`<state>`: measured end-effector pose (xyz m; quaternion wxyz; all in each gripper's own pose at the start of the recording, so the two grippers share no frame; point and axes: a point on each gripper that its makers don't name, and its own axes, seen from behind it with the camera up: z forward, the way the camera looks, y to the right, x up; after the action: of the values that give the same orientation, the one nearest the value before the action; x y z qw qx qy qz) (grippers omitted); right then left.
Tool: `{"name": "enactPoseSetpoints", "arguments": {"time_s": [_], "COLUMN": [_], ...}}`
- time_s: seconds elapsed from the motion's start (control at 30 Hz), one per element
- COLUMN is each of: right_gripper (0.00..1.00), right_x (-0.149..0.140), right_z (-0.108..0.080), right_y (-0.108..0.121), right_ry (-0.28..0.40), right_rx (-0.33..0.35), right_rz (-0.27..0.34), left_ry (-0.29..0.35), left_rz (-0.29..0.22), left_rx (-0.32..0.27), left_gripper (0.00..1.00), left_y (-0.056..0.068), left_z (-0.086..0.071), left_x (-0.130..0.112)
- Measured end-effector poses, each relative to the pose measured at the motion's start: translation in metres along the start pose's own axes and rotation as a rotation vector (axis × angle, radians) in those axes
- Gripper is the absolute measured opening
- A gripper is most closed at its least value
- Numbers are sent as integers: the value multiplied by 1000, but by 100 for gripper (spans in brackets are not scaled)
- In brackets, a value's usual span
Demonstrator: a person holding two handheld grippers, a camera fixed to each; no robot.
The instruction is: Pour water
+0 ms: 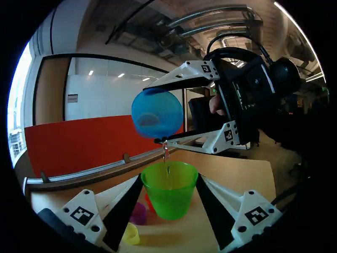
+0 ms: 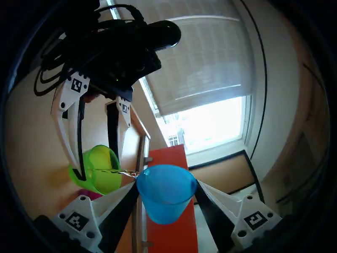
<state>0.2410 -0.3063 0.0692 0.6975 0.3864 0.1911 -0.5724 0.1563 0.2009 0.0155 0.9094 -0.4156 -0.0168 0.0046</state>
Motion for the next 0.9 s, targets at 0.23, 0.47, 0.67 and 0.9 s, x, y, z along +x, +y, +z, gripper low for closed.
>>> {"name": "enactPoseSetpoints", "arguments": {"time_s": [0.23, 0.47, 0.67, 0.9], "right_gripper": [93, 93, 93, 93], "right_x": [0, 2, 3, 6], "right_z": [-1, 0, 1, 0], "right_y": [2, 3, 3, 4], "right_ry": [-2, -1, 0, 0], "right_rx": [-3, -4, -6, -10], "right_rz": [-19, -31, -43, -58], "left_ry": [-1, -1, -1, 2], "left_rz": [0, 0, 0, 1], "left_rx": [-1, 0, 0, 2], "left_gripper": [89, 89, 89, 89], "left_y": [0, -1, -1, 0], "left_z": [-1, 0, 0, -1], "left_x": [0, -2, -2, 1]}}
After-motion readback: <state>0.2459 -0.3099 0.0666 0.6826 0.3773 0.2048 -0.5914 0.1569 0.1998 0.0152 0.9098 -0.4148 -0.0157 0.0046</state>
